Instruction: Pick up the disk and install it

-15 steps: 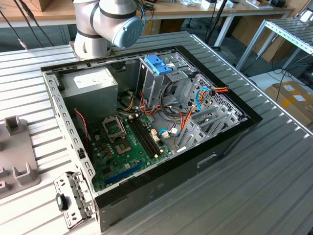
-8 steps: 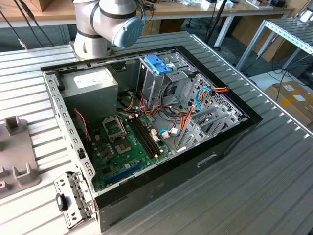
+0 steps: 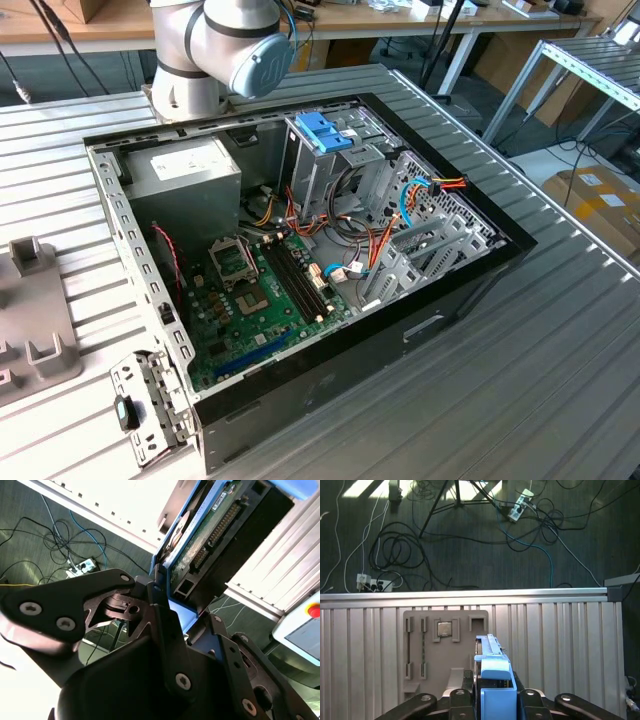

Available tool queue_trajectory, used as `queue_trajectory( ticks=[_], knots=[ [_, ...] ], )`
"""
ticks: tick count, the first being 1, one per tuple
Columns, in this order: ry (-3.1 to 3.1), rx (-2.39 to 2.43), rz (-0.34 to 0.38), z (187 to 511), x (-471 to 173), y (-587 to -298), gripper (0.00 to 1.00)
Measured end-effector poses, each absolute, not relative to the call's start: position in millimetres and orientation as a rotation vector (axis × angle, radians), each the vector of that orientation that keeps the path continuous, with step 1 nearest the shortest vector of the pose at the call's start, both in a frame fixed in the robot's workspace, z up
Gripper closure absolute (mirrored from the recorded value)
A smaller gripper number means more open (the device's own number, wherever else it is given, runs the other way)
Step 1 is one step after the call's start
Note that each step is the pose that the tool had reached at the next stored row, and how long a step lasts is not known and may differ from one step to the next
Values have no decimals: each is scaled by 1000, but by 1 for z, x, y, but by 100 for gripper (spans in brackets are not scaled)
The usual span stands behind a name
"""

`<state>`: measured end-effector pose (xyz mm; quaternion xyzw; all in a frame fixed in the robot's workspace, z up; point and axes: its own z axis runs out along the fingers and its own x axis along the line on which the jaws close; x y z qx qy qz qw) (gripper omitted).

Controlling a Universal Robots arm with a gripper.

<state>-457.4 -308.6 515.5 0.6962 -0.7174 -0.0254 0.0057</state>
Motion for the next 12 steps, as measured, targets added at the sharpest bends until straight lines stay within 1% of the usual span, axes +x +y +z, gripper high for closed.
queue_trajectory(
  ticks=[12],
  knots=[
    [-2246,2179,-79,515,-451,-309,63]
  ],
)
